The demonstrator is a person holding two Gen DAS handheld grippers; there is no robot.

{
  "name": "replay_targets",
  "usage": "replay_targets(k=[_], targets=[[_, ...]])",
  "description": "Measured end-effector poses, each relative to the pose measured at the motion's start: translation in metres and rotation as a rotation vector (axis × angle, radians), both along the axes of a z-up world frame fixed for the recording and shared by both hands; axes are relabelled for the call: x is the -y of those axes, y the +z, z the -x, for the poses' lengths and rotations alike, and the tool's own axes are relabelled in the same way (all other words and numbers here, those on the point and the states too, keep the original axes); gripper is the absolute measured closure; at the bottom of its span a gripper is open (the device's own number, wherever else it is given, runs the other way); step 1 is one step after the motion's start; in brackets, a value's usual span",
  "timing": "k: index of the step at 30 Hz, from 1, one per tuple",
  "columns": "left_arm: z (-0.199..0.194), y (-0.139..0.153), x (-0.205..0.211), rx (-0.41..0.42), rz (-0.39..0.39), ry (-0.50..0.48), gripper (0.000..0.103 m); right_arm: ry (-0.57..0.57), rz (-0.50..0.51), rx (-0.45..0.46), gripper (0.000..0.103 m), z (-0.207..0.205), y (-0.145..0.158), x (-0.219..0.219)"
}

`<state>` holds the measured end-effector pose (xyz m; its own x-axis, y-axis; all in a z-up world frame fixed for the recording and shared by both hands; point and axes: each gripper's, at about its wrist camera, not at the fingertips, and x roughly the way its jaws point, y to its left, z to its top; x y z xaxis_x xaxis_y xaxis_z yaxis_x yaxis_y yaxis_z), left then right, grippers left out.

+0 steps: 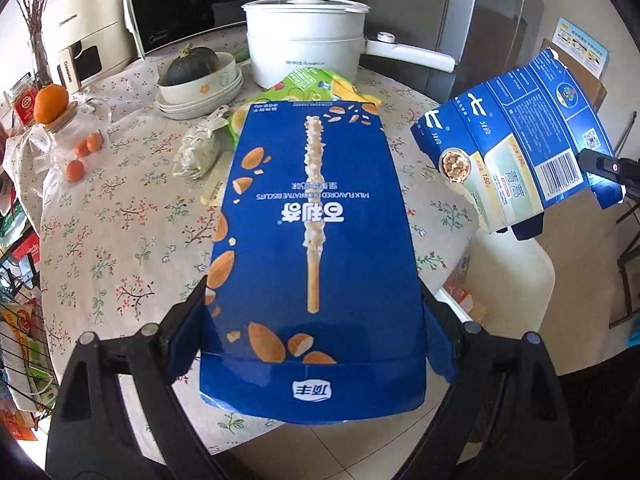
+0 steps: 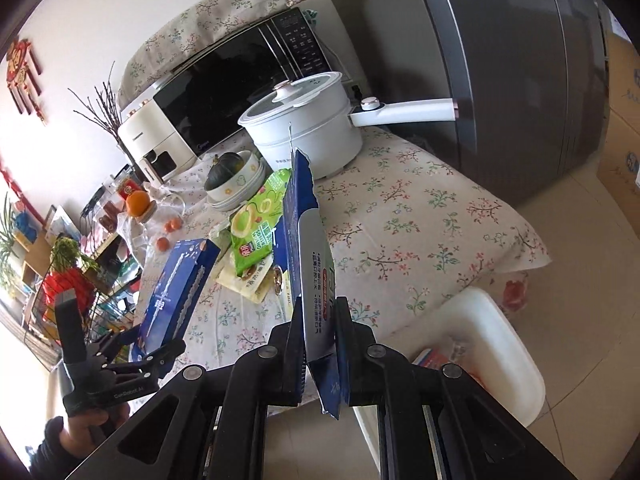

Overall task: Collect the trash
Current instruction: 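Lift the blue packet and blue carton toward the white bin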

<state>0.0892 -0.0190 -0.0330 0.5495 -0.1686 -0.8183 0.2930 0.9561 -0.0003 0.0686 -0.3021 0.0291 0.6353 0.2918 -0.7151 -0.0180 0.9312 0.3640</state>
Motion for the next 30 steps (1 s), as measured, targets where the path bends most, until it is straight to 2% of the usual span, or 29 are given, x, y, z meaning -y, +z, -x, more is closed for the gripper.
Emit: replay_targets(k=[7, 17, 26, 30], targets=[[0.021, -0.012, 0.05, -0.047, -0.04, -0.188, 0.012, -0.102, 0.031, -0.074, 0.09, 0.02, -0.014, 0.042], [0.054, -0.027, 0.121, -0.094, -0.097, -0.419, 0.012, -0.18, 0.088, -0.138, 0.09, 0.043, -0.031, 0.083], [0.059, -0.058, 0.161, -0.171, -0.16, -0.492, 0.012, -0.228, 0.13, -0.218, 0.09, 0.061, -0.053, 0.116], [0.055, -0.066, 0.173, -0.166, -0.182, -0.508, 0.012, -0.232, 0.146, -0.251, 0.09, 0.068, -0.063, 0.125]])
